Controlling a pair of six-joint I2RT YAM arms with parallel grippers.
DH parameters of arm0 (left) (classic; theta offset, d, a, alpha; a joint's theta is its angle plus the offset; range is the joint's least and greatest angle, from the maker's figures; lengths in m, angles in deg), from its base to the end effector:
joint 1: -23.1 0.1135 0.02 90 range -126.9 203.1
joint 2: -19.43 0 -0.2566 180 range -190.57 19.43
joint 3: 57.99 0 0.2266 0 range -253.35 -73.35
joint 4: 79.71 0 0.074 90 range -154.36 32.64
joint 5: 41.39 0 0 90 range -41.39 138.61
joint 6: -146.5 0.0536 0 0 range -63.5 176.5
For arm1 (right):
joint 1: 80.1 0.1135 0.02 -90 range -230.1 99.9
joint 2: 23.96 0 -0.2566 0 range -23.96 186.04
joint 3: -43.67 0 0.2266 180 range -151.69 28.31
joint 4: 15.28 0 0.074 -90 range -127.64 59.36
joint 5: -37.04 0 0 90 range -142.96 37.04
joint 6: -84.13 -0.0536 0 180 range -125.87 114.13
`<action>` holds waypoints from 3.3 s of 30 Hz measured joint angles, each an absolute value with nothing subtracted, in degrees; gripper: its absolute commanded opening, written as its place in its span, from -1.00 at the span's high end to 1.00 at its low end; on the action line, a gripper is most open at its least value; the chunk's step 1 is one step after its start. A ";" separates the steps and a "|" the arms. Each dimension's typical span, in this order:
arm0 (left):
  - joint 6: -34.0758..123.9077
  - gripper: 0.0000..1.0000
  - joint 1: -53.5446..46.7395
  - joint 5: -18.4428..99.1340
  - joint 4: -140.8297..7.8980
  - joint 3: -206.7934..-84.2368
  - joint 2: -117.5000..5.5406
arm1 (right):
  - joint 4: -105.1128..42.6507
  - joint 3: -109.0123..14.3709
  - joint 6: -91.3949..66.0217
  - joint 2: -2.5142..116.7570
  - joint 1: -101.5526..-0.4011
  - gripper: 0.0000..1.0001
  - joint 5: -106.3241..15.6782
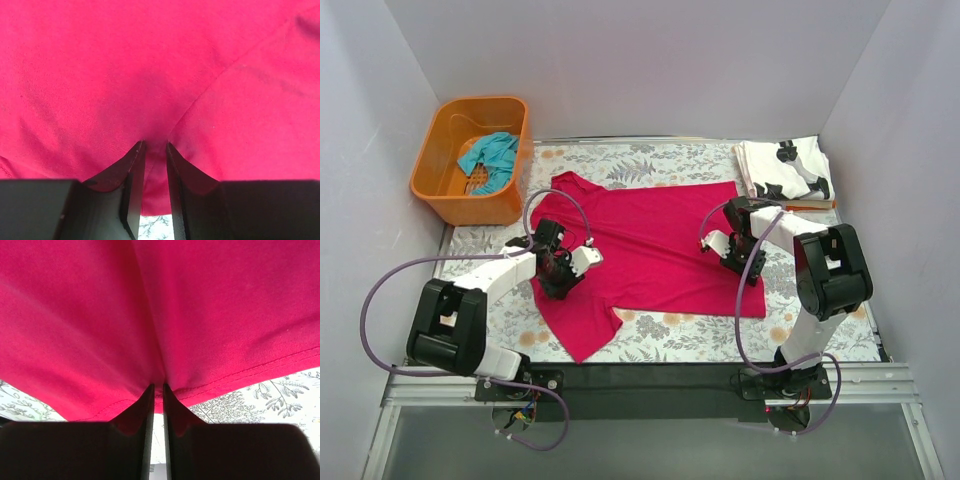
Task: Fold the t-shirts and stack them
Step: Flatten the tshirt out
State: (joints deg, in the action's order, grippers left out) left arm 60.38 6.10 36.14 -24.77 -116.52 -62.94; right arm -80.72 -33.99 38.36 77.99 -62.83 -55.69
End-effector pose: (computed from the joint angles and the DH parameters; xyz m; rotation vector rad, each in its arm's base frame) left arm 0.2049 -0.0747 0.1523 0.5660 2.8971 -0.3535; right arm 0.2684 0.0808 0.1438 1.6023 -2.6936 0.0743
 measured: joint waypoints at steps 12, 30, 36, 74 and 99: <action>67.15 0.51 1.95 30.37 -10.76 -113.99 -53.35 | -83.52 -23.80 42.20 70.54 -60.38 0.60 -58.83; 41.62 0.01 13.95 27.81 -28.22 -172.33 -95.60 | -84.33 -79.58 35.82 93.93 -66.87 0.25 -54.81; 35.68 -0.12 14.30 34.85 -34.04 -192.19 -116.49 | -80.98 -88.72 35.40 106.47 -66.87 0.09 -59.68; 33.08 0.98 15.94 41.23 -49.20 -207.03 -134.87 | -69.99 -93.83 34.27 117.44 -66.34 0.27 -72.12; 38.06 0.61 16.55 40.44 -42.45 -172.89 -103.64 | -69.40 -78.12 30.14 93.58 -61.08 0.50 -59.23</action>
